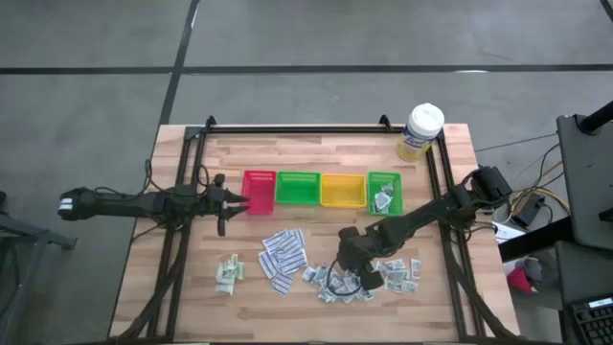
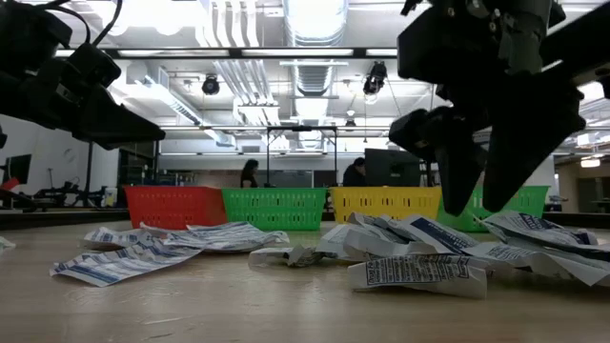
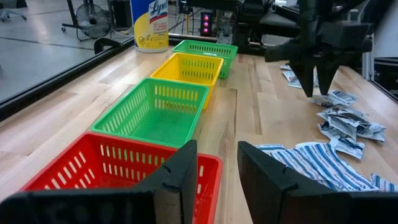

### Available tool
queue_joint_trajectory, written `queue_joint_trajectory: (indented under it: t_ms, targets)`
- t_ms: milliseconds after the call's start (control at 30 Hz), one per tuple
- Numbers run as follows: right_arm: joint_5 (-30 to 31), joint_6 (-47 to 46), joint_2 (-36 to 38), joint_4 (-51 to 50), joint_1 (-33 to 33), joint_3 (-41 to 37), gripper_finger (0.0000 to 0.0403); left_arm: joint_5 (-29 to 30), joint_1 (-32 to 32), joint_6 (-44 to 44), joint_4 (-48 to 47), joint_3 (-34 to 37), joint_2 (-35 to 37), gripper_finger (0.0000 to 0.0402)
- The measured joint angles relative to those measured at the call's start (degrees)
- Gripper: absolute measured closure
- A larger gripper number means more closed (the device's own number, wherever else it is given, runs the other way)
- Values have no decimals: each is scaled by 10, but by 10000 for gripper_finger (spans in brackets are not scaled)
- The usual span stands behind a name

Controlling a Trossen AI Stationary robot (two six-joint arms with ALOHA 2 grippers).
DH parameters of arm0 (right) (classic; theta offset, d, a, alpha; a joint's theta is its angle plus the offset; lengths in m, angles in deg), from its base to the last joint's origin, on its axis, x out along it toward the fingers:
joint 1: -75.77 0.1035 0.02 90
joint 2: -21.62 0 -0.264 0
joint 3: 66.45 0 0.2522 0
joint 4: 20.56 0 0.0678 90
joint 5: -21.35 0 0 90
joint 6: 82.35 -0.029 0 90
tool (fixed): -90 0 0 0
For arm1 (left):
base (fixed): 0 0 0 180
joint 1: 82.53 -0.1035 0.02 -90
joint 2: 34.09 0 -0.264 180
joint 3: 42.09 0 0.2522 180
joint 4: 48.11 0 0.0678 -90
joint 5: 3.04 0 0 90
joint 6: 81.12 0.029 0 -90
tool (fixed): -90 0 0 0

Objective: Pick & Place First Aid Supplies
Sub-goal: Put the blue alcohol pad into the right green bin

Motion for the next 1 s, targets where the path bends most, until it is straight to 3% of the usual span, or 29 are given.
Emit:
queue_joint_trajectory:
  t_ms: [667,1000]
  targets:
    - [-13,13,-42,14,0,0,269,0,0,0,0,0,-2,289]
    - [-15,10,-41,12,0,0,305,0,0,0,0,0,-2,289]
